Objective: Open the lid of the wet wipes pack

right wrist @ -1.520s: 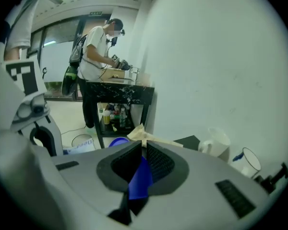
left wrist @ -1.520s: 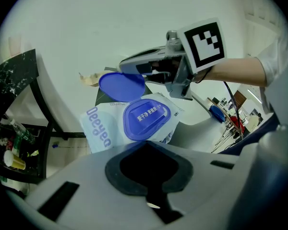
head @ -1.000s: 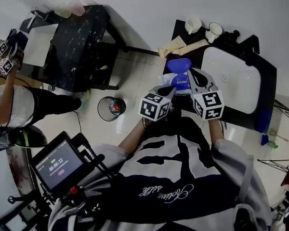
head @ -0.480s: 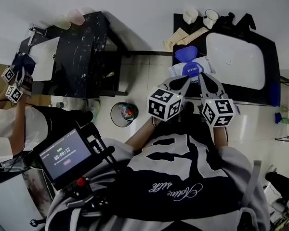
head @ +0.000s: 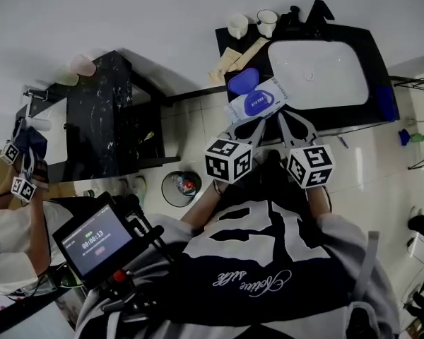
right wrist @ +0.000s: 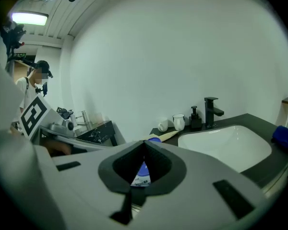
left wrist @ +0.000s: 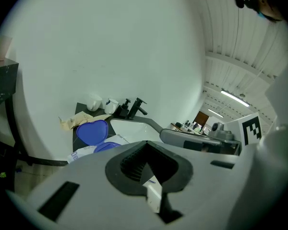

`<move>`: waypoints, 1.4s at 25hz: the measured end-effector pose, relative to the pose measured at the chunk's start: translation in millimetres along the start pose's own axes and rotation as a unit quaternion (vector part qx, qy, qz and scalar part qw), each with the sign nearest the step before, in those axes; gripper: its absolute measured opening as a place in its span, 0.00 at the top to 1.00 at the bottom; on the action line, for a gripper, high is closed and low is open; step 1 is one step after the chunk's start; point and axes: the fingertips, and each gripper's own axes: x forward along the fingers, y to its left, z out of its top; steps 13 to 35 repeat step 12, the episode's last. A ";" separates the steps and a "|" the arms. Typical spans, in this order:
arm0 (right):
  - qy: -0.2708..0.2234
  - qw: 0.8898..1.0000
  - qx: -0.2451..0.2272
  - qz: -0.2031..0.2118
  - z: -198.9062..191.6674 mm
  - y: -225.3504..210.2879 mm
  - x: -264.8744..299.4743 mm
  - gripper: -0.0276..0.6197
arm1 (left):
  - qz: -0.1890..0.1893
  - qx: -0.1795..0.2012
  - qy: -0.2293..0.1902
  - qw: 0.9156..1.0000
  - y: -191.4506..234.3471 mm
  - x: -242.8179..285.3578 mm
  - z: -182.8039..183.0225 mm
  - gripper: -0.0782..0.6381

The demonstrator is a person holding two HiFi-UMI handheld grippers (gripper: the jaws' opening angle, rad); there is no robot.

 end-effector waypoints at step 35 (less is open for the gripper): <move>0.006 1.000 -0.003 0.009 -3.8 -3.7 2.4 0.96 | 0.005 -0.026 0.000 1.000 5.8 11.2 -0.8 0.89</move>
